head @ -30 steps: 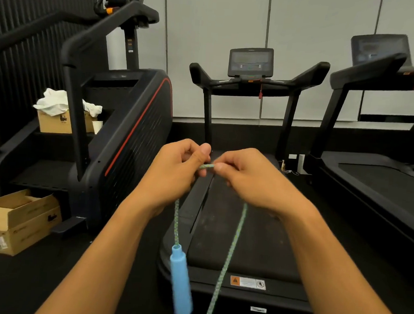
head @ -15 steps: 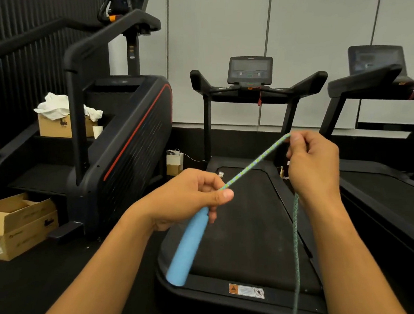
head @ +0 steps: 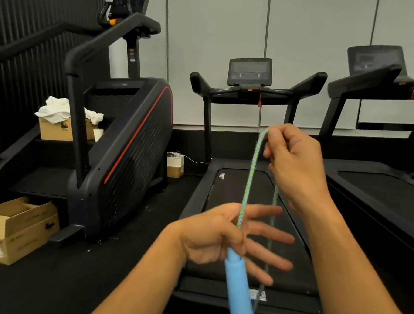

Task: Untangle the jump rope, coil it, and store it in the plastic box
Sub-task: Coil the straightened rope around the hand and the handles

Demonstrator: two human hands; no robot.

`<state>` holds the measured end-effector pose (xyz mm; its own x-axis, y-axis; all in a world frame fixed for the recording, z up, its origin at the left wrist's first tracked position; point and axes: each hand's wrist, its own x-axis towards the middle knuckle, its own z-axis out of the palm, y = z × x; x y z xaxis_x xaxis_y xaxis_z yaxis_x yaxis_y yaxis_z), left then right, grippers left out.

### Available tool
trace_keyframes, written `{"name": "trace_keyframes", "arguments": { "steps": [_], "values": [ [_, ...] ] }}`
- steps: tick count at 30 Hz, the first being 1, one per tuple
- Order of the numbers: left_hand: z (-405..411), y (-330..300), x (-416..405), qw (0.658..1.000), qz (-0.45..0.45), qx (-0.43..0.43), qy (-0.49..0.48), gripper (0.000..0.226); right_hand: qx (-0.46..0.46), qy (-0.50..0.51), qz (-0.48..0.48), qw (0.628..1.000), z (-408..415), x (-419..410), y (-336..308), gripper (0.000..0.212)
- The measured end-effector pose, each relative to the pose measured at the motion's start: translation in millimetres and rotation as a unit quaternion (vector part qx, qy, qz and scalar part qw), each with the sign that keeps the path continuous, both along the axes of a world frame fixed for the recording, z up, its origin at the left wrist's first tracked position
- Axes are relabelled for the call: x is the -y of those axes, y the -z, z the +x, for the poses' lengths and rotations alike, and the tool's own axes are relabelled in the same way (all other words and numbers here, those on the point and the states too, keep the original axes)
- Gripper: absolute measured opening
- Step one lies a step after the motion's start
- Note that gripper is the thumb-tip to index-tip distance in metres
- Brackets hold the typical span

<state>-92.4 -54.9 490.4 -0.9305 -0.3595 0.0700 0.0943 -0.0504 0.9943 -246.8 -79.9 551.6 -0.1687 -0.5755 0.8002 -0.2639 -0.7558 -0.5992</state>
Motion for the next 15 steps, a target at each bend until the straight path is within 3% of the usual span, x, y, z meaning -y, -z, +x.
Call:
{"name": "trace_keyframes", "arguments": {
  "steps": [6,12,15],
  "values": [
    [-15.8,10.7,1.6,0.998,-0.020,0.052,0.028,0.079,-0.003,0.037,-0.034,0.999,-1.4,-12.7,-7.8,0.024],
    [-32.0,12.9,-12.8,0.994,0.014,0.016,0.106,0.084,-0.012,0.057,-0.027,0.998,-6.5,-11.8,-7.7,0.023],
    [-28.4,5.5,-18.1,0.990,-0.003,0.046,0.131,0.084,-0.011,0.065,-0.015,0.998,-11.9,-8.5,-6.0,0.023]
  ]
}}
